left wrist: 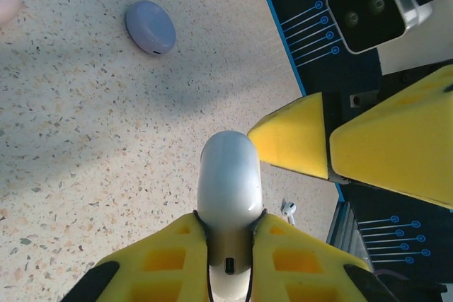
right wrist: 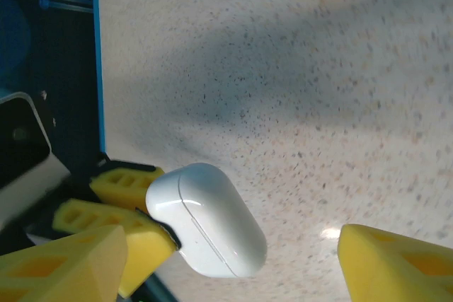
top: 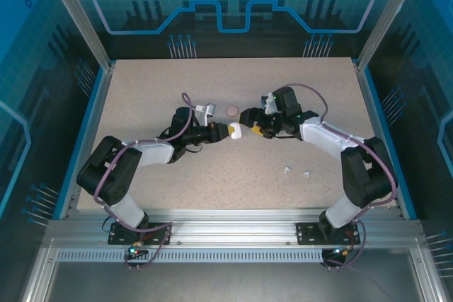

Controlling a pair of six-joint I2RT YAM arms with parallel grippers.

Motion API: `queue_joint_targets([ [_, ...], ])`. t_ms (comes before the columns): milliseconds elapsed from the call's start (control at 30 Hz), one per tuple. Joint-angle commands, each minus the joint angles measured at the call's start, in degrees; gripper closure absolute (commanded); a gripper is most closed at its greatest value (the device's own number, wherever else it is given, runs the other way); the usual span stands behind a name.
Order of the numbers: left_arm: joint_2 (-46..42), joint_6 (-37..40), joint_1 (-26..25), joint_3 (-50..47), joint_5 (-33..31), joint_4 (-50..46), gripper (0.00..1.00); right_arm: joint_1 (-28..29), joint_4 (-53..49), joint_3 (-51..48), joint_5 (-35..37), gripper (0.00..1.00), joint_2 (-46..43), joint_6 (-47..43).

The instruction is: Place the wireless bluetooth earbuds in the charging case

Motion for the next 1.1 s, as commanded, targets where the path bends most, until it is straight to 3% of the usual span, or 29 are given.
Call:
queue_joint_targets([
  [0, -1.3, 1.5, 0.2, 1.5, 1.0, 2.8, 1.00, 1.3, -1.1, 0.6, 0.7, 0.17, 2.0, 13.6],
  [233, -1.2, 1.1, 0.2, 2.0, 1.0, 3.3, 1.00, 5.5, -1.5, 1.5, 4.8, 0.13, 2.7, 24.1],
  [567, -0.7, 0.7, 0.2, 1.5, 1.0, 4.1, 1.00, 7.2, -3.1, 5.8, 9.7, 0.16, 8.4, 27.9],
  [733, -1.0, -0.3, 0.2, -0.2, -2.6, 4.7, 0.98, 6.1, -4.3, 5.1, 11.4, 0.15, 8.2, 25.8],
  [800, -1.9, -0.4, 0.2, -1.1, -5.6, 4.4, 0.89, 4.6, -5.7, 5.7, 12.3, 0.14, 6.6, 23.6],
  [900, -3.4, -0.3, 0.4, -1.8, -10.4, 2.7, 0.64, 1.5, -9.8, 9.5, 13.6, 0.15, 5.2, 18.2],
  [1067, -5.2, -0.7, 1.2, 0.6, -17.8, -4.3, 0.12, -2.0, -24.5, 25.7, 21.3, 0.16, 10.6, 4.4],
])
